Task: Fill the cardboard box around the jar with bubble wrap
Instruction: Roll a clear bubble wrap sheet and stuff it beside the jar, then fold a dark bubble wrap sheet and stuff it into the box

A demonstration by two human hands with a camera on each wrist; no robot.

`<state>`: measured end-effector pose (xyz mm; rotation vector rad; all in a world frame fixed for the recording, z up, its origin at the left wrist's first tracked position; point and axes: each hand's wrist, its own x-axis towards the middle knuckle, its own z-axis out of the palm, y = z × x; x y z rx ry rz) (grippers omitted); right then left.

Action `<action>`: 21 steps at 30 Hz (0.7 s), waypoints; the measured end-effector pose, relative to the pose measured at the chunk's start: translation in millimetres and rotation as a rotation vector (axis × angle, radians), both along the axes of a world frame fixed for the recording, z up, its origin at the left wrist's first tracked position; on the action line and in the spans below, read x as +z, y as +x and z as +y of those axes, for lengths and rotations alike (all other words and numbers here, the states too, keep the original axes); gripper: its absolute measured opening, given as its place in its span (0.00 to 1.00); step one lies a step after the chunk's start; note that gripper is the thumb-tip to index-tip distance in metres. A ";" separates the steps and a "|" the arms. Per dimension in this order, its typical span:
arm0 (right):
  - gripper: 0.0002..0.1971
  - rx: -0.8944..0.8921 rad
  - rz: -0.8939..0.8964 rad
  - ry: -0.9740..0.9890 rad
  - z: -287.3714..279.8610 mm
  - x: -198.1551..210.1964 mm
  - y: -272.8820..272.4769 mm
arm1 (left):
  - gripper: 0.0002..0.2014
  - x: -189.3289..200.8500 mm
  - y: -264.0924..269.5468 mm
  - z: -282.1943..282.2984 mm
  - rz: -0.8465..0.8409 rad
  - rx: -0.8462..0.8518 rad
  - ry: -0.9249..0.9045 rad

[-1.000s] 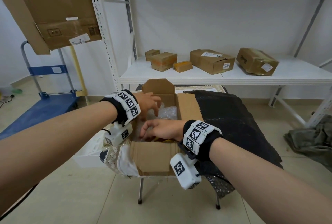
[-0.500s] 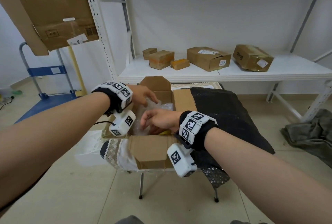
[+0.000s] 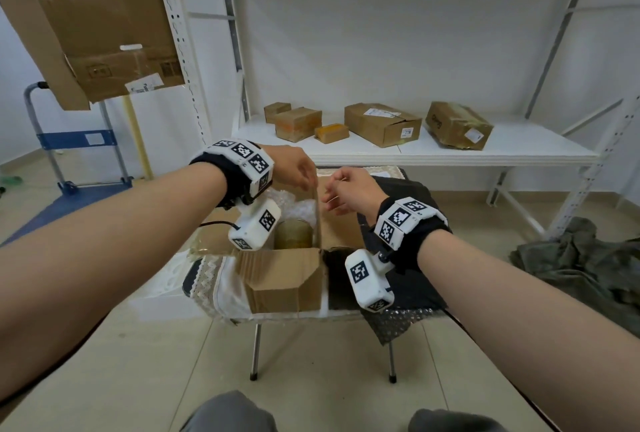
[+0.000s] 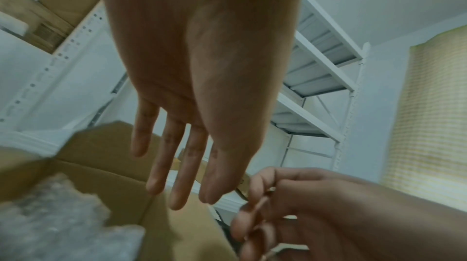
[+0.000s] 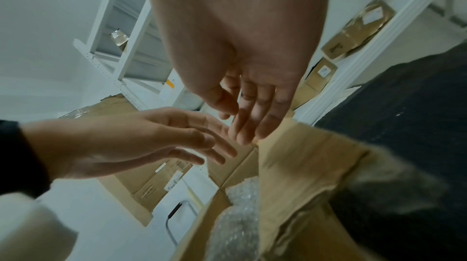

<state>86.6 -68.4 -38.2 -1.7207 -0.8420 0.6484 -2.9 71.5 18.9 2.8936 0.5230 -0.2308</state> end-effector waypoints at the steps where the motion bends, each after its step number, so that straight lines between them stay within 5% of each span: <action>1: 0.12 -0.041 -0.006 0.001 -5.7 -1.0 5.7 | 0.09 -2.0 7.3 -9.9 0.014 -0.006 -0.011; 10: 0.08 -0.226 -0.109 -0.215 -55.8 -27.3 58.0 | 0.07 -21.0 62.6 -81.4 0.082 -0.114 -0.117; 21: 0.03 -0.193 -0.149 -0.563 -104.2 -96.0 98.4 | 0.21 -79.6 68.4 -105.2 0.408 -0.152 -0.030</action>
